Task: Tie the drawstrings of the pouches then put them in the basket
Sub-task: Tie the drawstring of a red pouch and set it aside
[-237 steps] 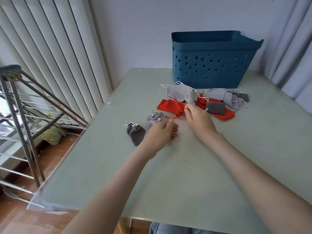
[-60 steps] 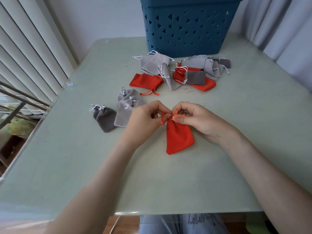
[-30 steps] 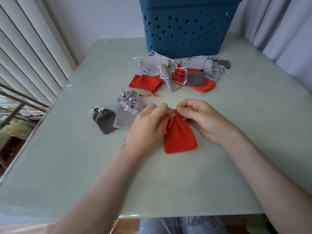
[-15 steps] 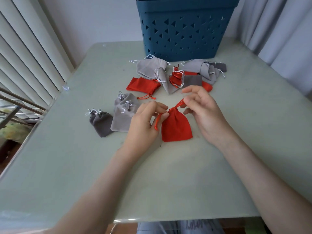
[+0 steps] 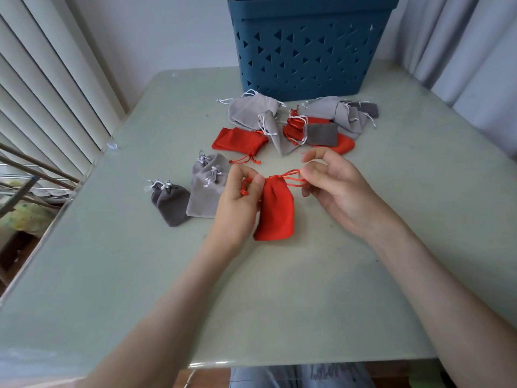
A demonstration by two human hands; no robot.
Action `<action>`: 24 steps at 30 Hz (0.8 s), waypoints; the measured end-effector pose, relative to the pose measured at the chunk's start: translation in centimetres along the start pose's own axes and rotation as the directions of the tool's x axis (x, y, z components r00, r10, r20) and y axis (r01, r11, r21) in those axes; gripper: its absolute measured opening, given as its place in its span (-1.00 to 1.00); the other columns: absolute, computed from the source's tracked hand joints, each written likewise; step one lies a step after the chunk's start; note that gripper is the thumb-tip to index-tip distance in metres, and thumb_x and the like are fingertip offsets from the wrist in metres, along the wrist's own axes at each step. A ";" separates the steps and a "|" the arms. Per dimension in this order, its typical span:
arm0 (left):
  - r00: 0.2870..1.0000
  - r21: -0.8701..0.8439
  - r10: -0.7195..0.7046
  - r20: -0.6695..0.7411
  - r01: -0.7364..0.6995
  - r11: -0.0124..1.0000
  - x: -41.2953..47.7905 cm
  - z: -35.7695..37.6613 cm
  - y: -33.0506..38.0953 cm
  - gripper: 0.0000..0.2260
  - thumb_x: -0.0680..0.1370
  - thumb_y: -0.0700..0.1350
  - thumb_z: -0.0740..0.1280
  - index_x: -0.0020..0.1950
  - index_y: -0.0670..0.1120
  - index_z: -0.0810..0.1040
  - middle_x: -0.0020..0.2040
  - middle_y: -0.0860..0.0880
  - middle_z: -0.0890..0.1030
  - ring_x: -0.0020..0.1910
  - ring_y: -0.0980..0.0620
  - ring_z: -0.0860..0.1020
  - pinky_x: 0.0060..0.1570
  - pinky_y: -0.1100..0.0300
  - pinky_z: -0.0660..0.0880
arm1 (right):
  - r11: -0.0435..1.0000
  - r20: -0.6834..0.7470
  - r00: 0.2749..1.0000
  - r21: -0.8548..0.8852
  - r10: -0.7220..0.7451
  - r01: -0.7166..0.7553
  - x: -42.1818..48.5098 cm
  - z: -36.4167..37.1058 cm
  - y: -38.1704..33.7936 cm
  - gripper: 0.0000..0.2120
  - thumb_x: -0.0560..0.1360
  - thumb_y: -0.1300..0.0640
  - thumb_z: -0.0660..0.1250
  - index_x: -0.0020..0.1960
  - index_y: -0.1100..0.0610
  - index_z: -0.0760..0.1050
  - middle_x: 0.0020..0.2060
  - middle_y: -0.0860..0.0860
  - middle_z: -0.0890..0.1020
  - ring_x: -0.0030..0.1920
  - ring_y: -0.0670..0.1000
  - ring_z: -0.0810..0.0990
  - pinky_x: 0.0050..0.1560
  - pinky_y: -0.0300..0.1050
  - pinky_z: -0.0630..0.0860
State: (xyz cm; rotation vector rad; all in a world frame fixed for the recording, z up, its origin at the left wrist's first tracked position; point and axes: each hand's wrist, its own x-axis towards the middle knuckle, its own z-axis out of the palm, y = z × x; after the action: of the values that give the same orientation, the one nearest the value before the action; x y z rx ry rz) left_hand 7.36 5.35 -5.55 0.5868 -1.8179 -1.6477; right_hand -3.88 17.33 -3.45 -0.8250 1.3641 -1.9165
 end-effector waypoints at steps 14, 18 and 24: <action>0.949 0.456 0.304 -0.087 -0.234 0.859 -0.9 -0.6 0.2 -0.71 0.60 -0.28 0.18 -0.23 0.02 0.23 -0.37 0.16 0.39 -0.39 0.22 0.39 -0.37 0.34 0.23 | 0.526 -0.013 0.997 -0.850 -0.074 0.028 0.0 -1.4 0.9 -0.63 0.50 0.31 0.27 -0.33 -0.10 0.48 -0.27 -0.11 0.57 -0.22 -0.20 0.50 -0.14 -0.40 0.34; 0.950 0.416 0.302 0.074 -0.305 0.857 -0.6 -0.6 0.1 -0.84 0.58 -0.18 0.25 -0.19 -0.02 0.40 -0.22 0.07 0.53 -0.20 0.13 0.43 -0.15 0.25 0.34 | 0.654 -0.087 0.992 -0.757 -0.095 -0.004 0.0 -1.5 0.6 -0.81 0.54 0.22 0.28 -0.14 -0.01 0.58 -0.10 -0.09 0.64 -0.07 -0.15 0.55 -0.04 -0.32 0.37; 0.959 0.333 0.242 0.149 -0.279 0.901 -0.6 -0.5 0.2 -0.89 0.51 -0.06 0.28 -0.23 0.04 0.44 -0.32 0.08 0.48 -0.31 0.14 0.41 -0.25 0.35 0.33 | 0.760 0.098 0.995 -0.645 -0.029 0.086 -0.3 0.2 0.7 -0.84 0.46 0.06 0.33 0.02 -0.05 0.59 0.00 -0.12 0.65 0.06 -0.17 0.54 0.11 -0.36 0.37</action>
State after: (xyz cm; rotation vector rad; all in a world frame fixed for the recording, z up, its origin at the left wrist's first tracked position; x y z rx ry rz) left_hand 8.09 5.42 -5.40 0.3865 -2.1838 -1.2021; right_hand -3.51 17.26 -4.11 -1.2648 2.0102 -1.4078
